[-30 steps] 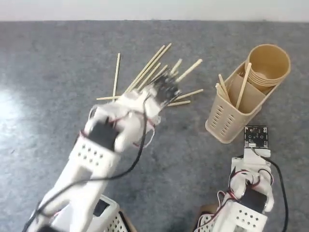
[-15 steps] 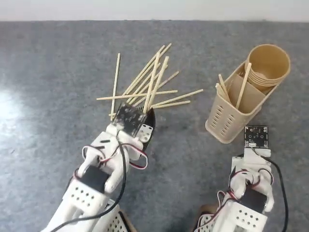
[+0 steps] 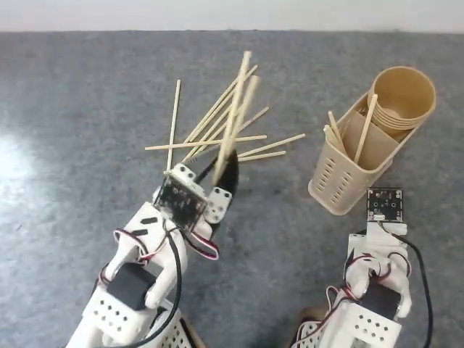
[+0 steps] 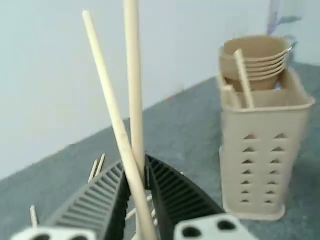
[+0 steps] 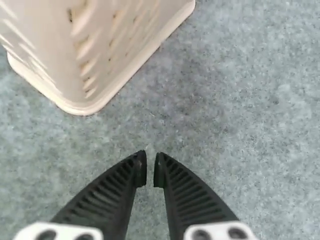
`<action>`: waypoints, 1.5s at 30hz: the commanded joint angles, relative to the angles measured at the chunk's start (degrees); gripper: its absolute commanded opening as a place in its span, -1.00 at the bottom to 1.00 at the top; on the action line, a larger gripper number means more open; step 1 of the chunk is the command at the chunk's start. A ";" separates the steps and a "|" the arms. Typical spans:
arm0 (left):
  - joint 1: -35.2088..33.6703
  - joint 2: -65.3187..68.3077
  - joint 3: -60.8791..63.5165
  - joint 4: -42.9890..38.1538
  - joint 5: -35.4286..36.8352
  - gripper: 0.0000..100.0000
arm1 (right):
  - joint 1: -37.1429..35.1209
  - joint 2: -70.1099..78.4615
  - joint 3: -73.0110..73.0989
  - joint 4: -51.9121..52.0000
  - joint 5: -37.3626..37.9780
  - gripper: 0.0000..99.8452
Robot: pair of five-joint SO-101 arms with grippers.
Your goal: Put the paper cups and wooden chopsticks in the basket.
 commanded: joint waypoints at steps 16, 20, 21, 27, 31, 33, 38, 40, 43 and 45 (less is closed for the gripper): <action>6.77 31.38 -30.02 -10.55 7.91 -0.98 | 0.75 -0.31 1.05 -1.45 0.44 -0.91; 10.29 37.54 -32.57 -13.10 9.41 -0.98 | 0.66 -0.31 1.05 -1.45 0.44 -0.91; 11.43 38.68 -32.57 -14.86 9.23 -0.98 | 0.66 -0.31 1.05 -1.45 0.44 -0.91; 16.53 46.86 -37.41 -23.38 8.97 -0.98 | 0.66 -0.31 1.05 -1.54 0.44 -0.91; 17.41 54.59 -45.49 -23.65 8.97 -0.98 | 0.66 -0.31 1.05 -1.54 0.44 -0.91; 17.49 58.64 -49.89 -23.74 8.97 -0.98 | 0.66 -0.31 1.05 -1.45 0.44 -0.91; 17.85 68.40 -58.59 -23.82 8.97 -0.98 | 0.66 -0.31 1.05 -1.54 0.44 -0.91; 18.46 71.47 -60.35 -24.44 8.97 -0.98 | 0.66 -0.31 1.05 -1.54 0.44 -0.91; 18.46 75.25 -60.53 -28.92 8.97 -0.98 | 0.66 -0.31 1.05 -1.63 0.44 -0.91; 18.46 77.45 -60.44 -31.12 8.88 -0.98 | 0.66 -0.31 1.05 -1.63 0.44 -0.91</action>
